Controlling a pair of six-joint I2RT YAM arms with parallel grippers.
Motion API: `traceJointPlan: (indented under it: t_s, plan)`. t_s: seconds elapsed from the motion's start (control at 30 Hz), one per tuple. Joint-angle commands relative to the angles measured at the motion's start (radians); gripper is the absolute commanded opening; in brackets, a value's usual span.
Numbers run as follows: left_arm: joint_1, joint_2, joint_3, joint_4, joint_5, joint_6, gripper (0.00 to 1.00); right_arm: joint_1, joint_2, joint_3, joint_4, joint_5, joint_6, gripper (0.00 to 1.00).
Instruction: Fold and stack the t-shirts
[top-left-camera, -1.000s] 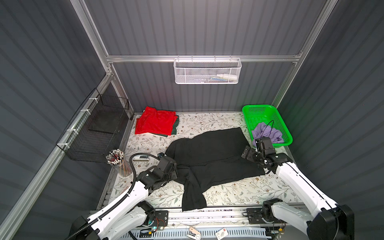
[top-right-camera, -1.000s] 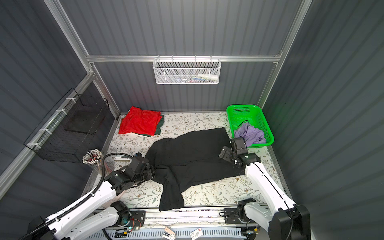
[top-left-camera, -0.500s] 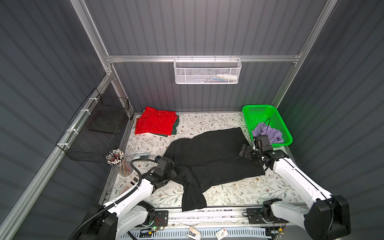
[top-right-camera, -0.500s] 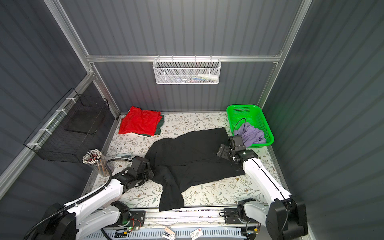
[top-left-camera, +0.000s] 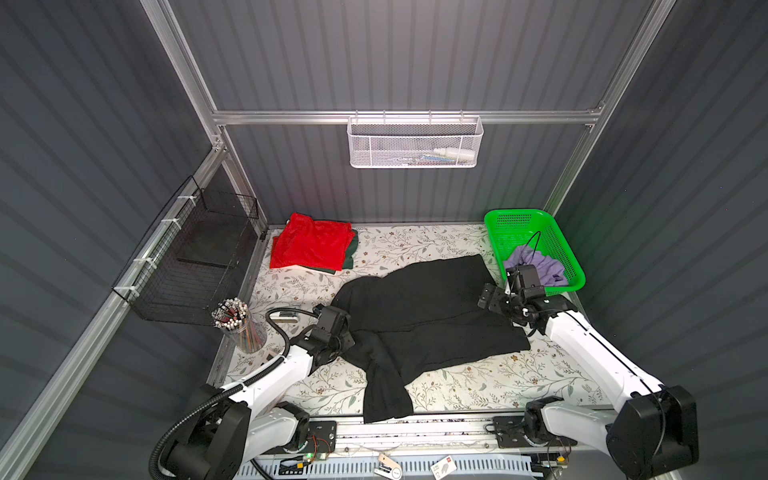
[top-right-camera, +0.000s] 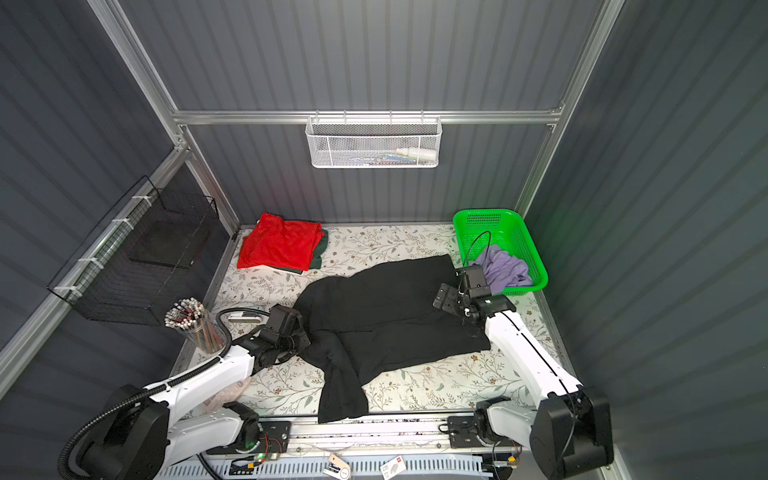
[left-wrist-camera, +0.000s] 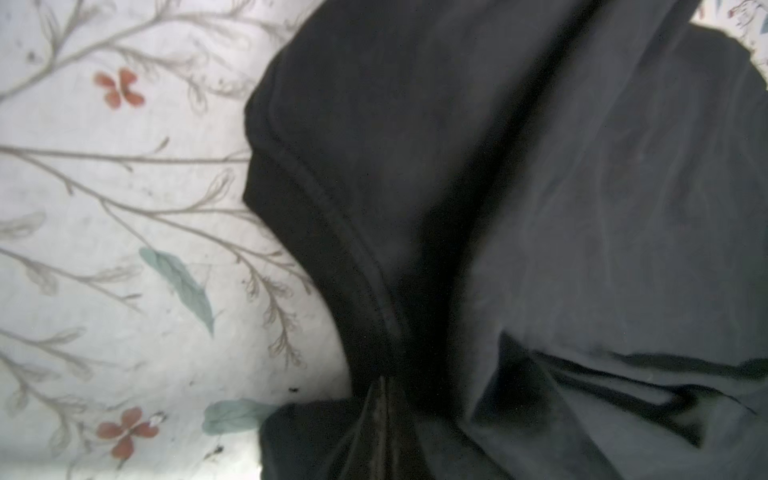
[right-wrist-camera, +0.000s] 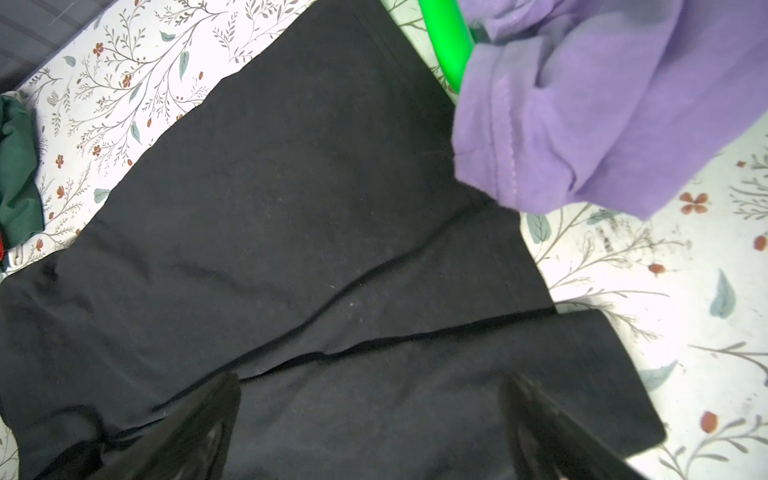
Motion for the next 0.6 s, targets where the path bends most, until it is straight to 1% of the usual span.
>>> traceJointPlan:
  t_s: [0.0,0.17,0.23,0.27,0.3,0.33,0.43,0.53,0.57]
  plan:
    - [0.007,-0.024,0.030,-0.052,-0.014,0.039,0.00,0.002,0.010,0.030,-0.006,-0.006,-0.018,0.99]
    - [0.013,-0.068,0.054,-0.105,-0.014,0.049,0.00,0.002,0.027,0.034,-0.004,-0.009,-0.020,0.99]
    - [0.015,-0.079,0.075,-0.159,-0.022,0.051,0.00,0.002,0.038,0.039,-0.004,-0.016,-0.020,0.99]
    - [0.015,-0.082,0.085,-0.192,-0.033,0.048,0.04,0.002,0.041,0.039,-0.004,-0.016,-0.021,0.99]
    - [0.015,-0.086,0.094,-0.230,-0.049,0.046,0.34,0.002,0.044,0.040,-0.003,-0.018,-0.020,0.99]
    - [0.016,-0.089,0.098,-0.254,-0.061,0.050,0.42,0.002,0.045,0.040,-0.003,-0.019,-0.021,0.99]
    - [0.016,-0.110,0.086,-0.300,-0.085,0.049,0.55,0.002,0.049,0.042,-0.001,-0.020,-0.023,0.99]
    - [0.017,-0.124,0.053,-0.291,-0.071,0.030,0.63,0.002,0.052,0.044,-0.001,-0.022,-0.027,0.99]
    - [0.017,-0.124,0.038,-0.272,-0.062,0.020,0.63,0.002,0.053,0.045,-0.001,-0.022,-0.028,0.99]
